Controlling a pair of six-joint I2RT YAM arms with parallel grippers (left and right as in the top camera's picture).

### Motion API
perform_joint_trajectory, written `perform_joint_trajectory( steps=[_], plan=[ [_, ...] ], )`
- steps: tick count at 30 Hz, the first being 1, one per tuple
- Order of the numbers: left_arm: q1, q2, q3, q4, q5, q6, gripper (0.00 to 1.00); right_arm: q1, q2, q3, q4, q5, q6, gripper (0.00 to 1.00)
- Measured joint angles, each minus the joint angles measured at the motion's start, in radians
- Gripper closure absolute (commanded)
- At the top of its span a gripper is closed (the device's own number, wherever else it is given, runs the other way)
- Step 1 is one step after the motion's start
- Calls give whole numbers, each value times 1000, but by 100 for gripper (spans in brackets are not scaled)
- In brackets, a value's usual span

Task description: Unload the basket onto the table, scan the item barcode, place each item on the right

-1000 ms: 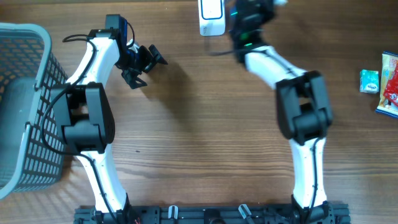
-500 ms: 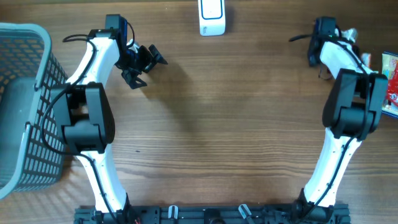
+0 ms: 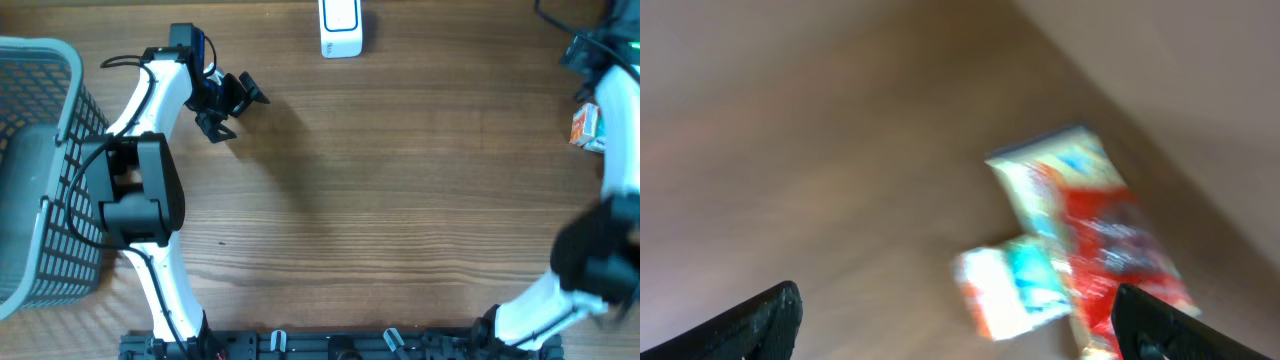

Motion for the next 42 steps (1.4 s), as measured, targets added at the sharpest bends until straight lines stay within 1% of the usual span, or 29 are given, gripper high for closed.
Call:
perform_joint_trajectory(
  steps=[2,4,7,10,11,13,15,18,20,22,26,27,29,31,32,33,34,36,37,38,39,42],
  plan=[
    [0,0,0,-2,0,0,0,0,-218,3,-84,-240,4,0],
    [0,0,0,-3,0,0,0,0,-375,8,-272,-428,7,0],
    [0,0,0,-2,0,0,0,12,-554,-6,-569,-674,-14,0],
    [0,0,0,-1,0,0,0,54,-700,-106,-688,-770,-72,0],
    [0,0,0,-2,0,0,0,58,-782,-173,-704,-791,-74,0],
    [0,0,0,-3,0,0,0,58,-872,-242,-704,-808,-49,0],
    [0,0,0,-2,0,0,0,58,-906,-270,-707,-812,-6,0],
    [0,0,0,-2,0,0,0,58,-905,-279,-706,-815,42,0],
    [0,0,0,-2,0,0,0,58,-899,-280,-712,-815,51,0],
    [0,0,0,-3,0,0,0,58,-880,-282,-772,-815,56,0],
    [0,0,0,-2,0,0,0,58,-873,-291,-771,-815,56,0],
    [0,0,0,-2,0,0,0,58,-875,-315,-757,-814,59,0],
    [0,0,0,-2,0,0,0,58,-877,-421,-726,-813,60,0],
    [0,0,0,-2,0,0,0,59,-877,-547,-641,-824,66,0],
    [0,0,0,-3,0,0,0,60,-876,-609,-568,-839,69,0],
    [0,0,0,0,0,0,0,75,-900,-769,-351,-883,71,0],
    [0,0,0,-1,0,0,0,92,-921,-840,-287,-909,76,0],
    [0,0,0,-3,1,0,0,155,-1054,-1011,-41,-946,87,0],
    [0,0,0,0,0,0,0,180,-1115,-1056,7,-960,96,0],
    [0,0,0,0,0,0,0,223,-1223,-1136,112,-971,101,0],
    [0,0,0,-2,0,0,0,251,-1313,-1194,182,-981,105,0],
    [0,0,0,0,0,0,0,261,-1431,-1282,221,-966,113,0]
  ],
)
